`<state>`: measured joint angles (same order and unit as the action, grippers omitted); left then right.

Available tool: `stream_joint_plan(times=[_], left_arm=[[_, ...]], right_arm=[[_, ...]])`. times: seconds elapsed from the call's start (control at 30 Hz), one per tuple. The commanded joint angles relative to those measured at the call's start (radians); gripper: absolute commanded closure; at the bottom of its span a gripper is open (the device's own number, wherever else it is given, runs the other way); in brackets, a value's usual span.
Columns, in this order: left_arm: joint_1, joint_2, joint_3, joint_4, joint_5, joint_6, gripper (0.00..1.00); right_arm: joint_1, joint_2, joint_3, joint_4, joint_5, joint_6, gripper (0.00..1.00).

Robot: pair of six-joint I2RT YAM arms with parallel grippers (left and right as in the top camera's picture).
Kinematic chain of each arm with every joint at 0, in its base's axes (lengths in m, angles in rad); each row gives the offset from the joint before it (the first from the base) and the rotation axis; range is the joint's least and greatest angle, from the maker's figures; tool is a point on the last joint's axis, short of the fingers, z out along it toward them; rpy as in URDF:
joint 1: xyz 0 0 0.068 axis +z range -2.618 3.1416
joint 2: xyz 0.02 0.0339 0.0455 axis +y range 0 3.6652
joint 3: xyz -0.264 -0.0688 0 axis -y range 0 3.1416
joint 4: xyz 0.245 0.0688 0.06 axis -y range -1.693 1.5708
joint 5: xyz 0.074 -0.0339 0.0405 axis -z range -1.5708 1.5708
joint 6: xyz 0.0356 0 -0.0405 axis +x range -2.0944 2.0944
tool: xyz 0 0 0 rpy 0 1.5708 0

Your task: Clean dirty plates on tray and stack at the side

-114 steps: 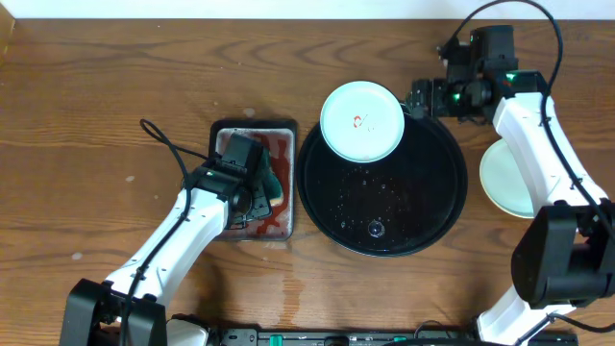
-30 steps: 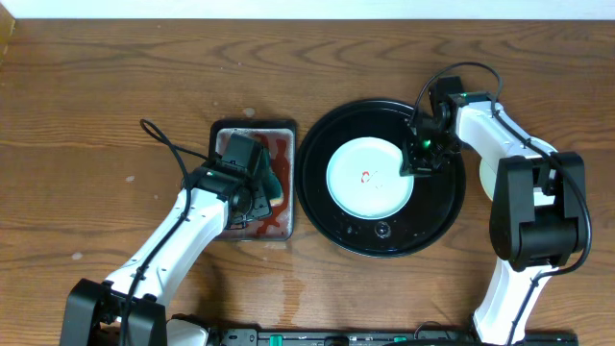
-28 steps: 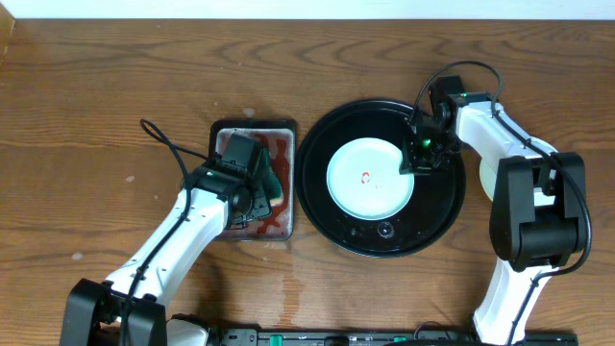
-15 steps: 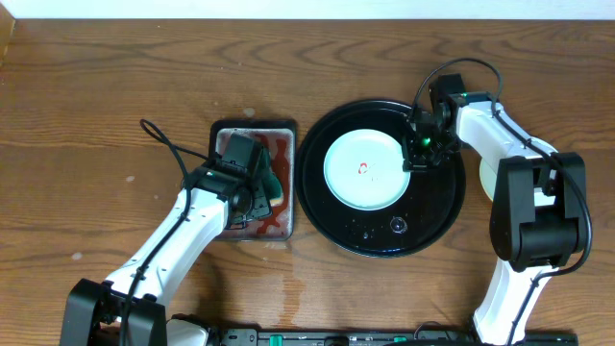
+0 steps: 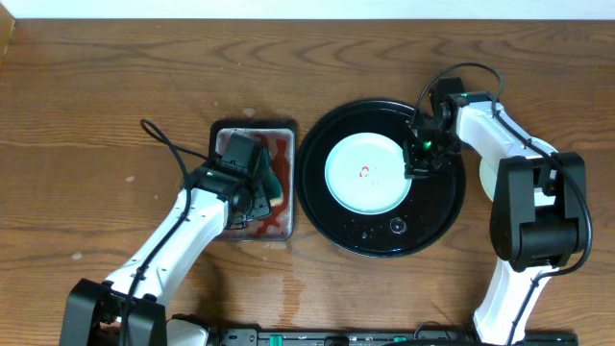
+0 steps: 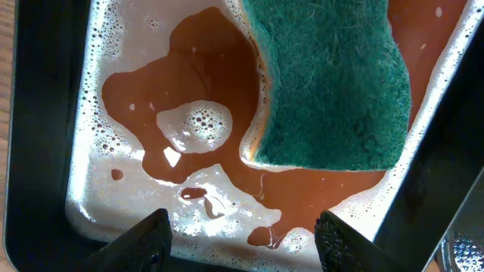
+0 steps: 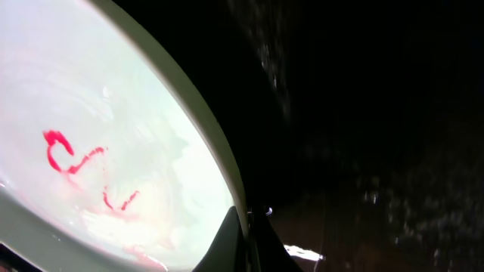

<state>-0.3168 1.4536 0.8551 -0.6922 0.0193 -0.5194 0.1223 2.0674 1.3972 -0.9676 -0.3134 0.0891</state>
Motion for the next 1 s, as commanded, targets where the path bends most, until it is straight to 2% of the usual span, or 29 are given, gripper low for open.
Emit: stream_joint_plan(times=[0.0, 0.1, 0.13, 0.33, 0.4, 0.57, 0.6, 0.8, 0.83, 0.9, 0.93, 0.97], left_arm=[[0.004, 0.000, 0.000, -0.002, -0.013, 0.010, 0.38], [0.004, 0.000, 0.000, -0.002, -0.013, 0.010, 0.38], [0.004, 0.000, 0.000, -0.002, -0.013, 0.010, 0.38], [0.004, 0.000, 0.000, -0.002, -0.013, 0.010, 0.38], [0.004, 0.000, 0.000, -0.002, -0.013, 0.010, 0.38], [0.004, 0.000, 0.000, -0.003, -0.013, 0.010, 0.38], [0.004, 0.000, 0.000, -0.003, -0.013, 0.010, 0.38], [0.004, 0.000, 0.000, -0.002, -0.013, 0.010, 0.38], [0.004, 0.000, 0.000, -0.003, -0.013, 0.010, 0.38], [0.004, 0.000, 0.000, -0.003, -0.013, 0.010, 0.38], [0.004, 0.000, 0.000, -0.002, -0.013, 0.010, 0.38], [0.004, 0.000, 0.000, -0.002, -0.013, 0.010, 0.38]], right_arm=[[0.010, -0.009, -0.010, 0.000, 0.036, -0.002, 0.91], [0.010, -0.016, 0.003, 0.014, 0.036, -0.037, 0.69], [0.010, -0.021, 0.010, 0.014, 0.036, -0.043, 0.66], [0.008, -0.055, 0.042, 0.025, 0.036, -0.049, 0.60], [0.008, -0.055, 0.042, 0.033, 0.036, -0.050, 0.53], [0.010, -0.052, 0.031, 0.059, 0.035, -0.050, 0.04], [0.010, -0.052, 0.029, 0.060, 0.035, -0.050, 0.01], [0.010, -0.052, 0.011, 0.080, 0.035, -0.049, 0.01], [0.010, -0.052, 0.011, 0.080, 0.035, -0.050, 0.08], [0.010, -0.052, 0.011, 0.080, 0.035, -0.050, 0.28], [0.011, -0.052, 0.011, 0.081, 0.035, -0.050, 0.46], [0.011, -0.052, 0.011, 0.081, 0.035, -0.050, 0.58]])
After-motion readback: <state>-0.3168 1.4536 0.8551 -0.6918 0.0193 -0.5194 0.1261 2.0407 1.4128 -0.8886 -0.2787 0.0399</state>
